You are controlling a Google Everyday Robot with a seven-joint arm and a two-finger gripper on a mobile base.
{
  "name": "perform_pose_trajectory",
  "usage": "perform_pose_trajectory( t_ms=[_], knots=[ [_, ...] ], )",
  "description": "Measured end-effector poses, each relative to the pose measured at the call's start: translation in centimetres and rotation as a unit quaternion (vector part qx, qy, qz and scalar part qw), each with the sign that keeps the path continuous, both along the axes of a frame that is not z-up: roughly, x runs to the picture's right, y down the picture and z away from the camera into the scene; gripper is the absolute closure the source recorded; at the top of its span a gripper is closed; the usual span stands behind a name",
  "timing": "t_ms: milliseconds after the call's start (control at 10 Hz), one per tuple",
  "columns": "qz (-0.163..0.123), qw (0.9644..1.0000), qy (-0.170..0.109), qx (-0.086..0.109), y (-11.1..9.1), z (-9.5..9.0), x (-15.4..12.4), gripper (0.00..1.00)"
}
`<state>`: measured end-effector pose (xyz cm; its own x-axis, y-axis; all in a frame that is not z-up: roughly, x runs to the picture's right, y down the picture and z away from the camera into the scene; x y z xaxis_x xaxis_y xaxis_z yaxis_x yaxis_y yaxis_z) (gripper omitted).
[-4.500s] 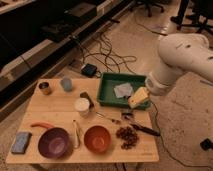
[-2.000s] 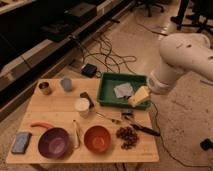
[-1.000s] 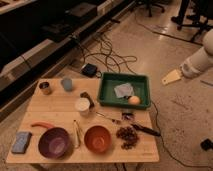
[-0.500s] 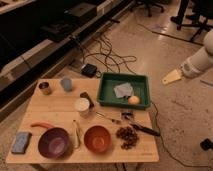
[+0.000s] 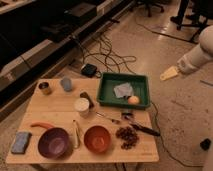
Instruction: Wipe red bowl with towel
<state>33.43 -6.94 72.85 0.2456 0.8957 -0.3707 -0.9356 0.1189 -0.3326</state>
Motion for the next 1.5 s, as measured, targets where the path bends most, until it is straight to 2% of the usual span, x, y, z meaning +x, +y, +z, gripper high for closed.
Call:
perform_pose_trajectory(
  t_ms=[100,200,400,600,1000,1200,1400,1500],
  knots=[
    [0.002,1.0,-0.002,-0.002,-1.0,1.3,-0.6,0.2],
    [0.003,0.9999,-0.008,-0.006,-2.2,3.5,-1.9,0.2],
    [0.008,0.9998,-0.015,-0.012,-2.2,5.8,-2.9,0.2],
    [0.006,0.9994,-0.032,-0.011,-1.9,7.6,-4.5,0.2],
    [-0.037,0.996,-0.078,0.02,-2.1,11.2,-10.7,0.2],
    [-0.062,0.994,-0.082,0.038,-1.9,13.5,-13.5,0.2],
    [-0.076,0.9925,-0.078,0.056,-0.7,15.5,-13.8,0.2],
    [-0.078,0.9925,-0.075,0.056,-0.1,17.6,-14.1,0.2]
  ],
)
